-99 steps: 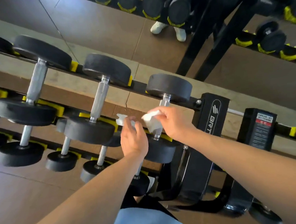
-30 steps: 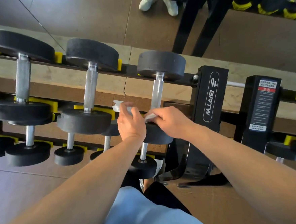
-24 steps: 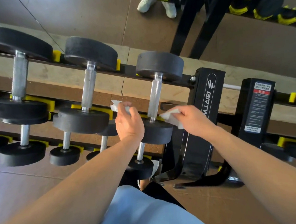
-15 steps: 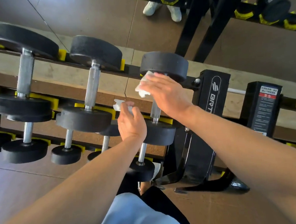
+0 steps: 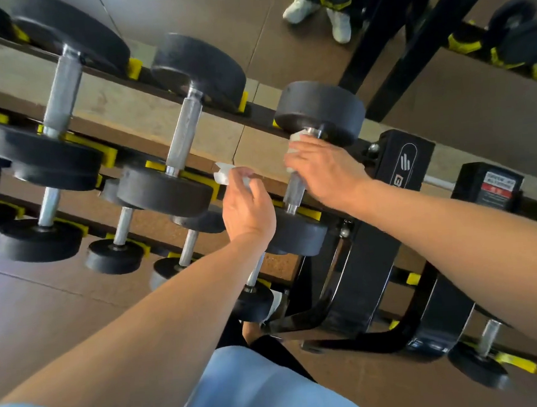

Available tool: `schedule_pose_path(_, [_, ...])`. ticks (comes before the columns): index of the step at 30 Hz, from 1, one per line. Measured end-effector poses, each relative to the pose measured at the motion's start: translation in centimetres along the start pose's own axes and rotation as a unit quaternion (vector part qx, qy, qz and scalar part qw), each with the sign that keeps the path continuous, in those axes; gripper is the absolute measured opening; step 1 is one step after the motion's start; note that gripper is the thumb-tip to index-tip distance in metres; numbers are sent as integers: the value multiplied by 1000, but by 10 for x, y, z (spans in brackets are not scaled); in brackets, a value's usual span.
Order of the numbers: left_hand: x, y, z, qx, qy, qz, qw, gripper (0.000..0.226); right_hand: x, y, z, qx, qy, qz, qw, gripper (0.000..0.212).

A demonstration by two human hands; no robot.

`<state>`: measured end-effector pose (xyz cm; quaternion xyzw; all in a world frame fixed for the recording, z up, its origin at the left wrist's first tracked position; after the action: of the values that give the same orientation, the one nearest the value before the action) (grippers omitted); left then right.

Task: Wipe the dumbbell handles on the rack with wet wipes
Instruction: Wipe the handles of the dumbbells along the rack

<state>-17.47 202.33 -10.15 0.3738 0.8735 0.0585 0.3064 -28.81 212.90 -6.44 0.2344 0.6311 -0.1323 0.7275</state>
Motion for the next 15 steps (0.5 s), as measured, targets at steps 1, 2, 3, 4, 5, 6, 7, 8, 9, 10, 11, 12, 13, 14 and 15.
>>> schedule_pose_path(1, [0,0,0,0,0,-4,1000,19,2,8,11,15,-39,7,999,27])
schedule_pose_path(2, [-1,0,0,-2,1,-8,1000,18,5,15,21,26,-104,23,994,28])
schedule_pose_path(3, [0,0,-1,-5,0,-9,1000,18,4,23,29,45,-178,39,982,28])
schedule_pose_path(4, [1,0,0,-9,-2,-9,1000,19,5,28,31,71,-258,51,962,27])
schedule_pose_path(5, [1,0,1,-12,-1,-9,1000,20,2,32,30,94,-320,51,941,26])
schedule_pose_path(6, [1,1,1,-11,2,-10,1000,20,-3,33,24,111,-361,19,926,27])
schedule_pose_path(7, [1,1,1,-9,3,-10,1000,20,-12,33,15,119,-360,-44,924,30])
schedule_pose_path(8, [1,1,2,-6,3,-11,1000,21,-23,31,5,111,-316,-118,935,33])
schedule_pose_path(9, [1,0,3,-5,2,-11,1000,21,-29,28,-5,88,-247,-180,948,36])
schedule_pose_path(10, [1,0,3,-4,-1,-10,1000,22,-28,25,-14,45,-171,-205,963,39])
schedule_pose_path(11, [1,0,2,-5,-5,-10,1000,22,-17,23,-19,-10,-95,-190,977,42])
schedule_pose_path(12, [1,1,2,-6,-8,-15,1000,21,-2,24,-23,-49,-48,-152,986,47])
schedule_pose_path(13, [1,1,1,-3,-12,-24,1000,20,13,26,-28,-55,-44,-115,991,53])
schedule_pose_path(14, [0,2,0,0,-14,-30,999,19,23,32,-30,-31,-83,-98,991,56])
schedule_pose_path(15, [0,2,-1,4,-20,-31,999,18,26,40,-28,20,-158,-103,982,54])
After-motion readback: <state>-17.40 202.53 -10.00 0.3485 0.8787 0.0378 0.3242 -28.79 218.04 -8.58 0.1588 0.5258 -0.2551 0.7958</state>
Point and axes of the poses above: each hand's wrist, its own y-axis away from the middle knuckle, its own x-axis out of the palm, z = x × y, the point moved 5 cm from there along -y, towards the middle knuckle
